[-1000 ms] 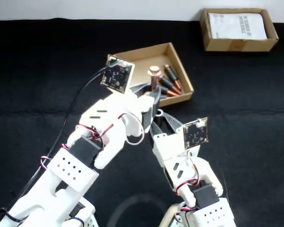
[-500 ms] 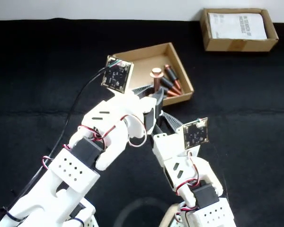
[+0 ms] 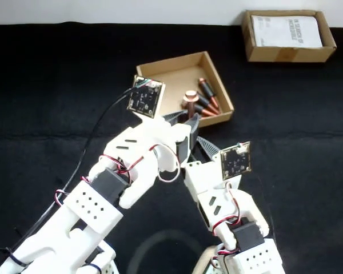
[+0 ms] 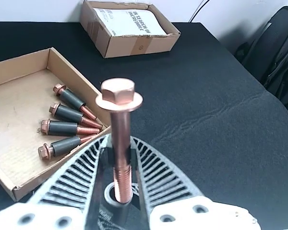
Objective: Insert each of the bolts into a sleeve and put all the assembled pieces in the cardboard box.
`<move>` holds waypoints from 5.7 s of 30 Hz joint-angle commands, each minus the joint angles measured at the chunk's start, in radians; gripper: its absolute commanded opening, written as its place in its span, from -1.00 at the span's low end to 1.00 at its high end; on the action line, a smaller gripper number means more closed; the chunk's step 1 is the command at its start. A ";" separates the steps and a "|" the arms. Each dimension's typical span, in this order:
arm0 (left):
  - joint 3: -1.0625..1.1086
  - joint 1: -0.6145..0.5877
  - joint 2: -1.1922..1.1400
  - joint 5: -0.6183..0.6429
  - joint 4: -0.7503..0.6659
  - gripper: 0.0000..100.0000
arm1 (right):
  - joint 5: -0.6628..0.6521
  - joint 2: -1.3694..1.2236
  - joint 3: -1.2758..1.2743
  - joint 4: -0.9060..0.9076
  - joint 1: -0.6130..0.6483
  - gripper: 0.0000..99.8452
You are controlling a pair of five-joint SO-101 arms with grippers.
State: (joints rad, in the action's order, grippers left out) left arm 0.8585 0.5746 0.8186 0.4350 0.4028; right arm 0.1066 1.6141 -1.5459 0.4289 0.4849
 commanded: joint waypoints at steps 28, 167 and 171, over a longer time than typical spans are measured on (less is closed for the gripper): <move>0.142 0.008 0.036 -0.130 -0.133 -0.91 | 0.008 -0.005 0.061 -0.018 0.004 -0.99; 0.837 -0.733 0.989 -0.327 0.882 -0.98 | -0.201 0.205 0.008 0.720 -0.446 -0.60; 0.837 -0.733 0.990 -0.325 0.918 -0.98 | -0.199 0.217 -0.062 0.720 -0.446 -0.60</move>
State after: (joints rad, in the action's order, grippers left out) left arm 1.6778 -0.1481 1.8006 0.1128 1.3004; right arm -0.0836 1.8197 -1.5704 1.1653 0.0506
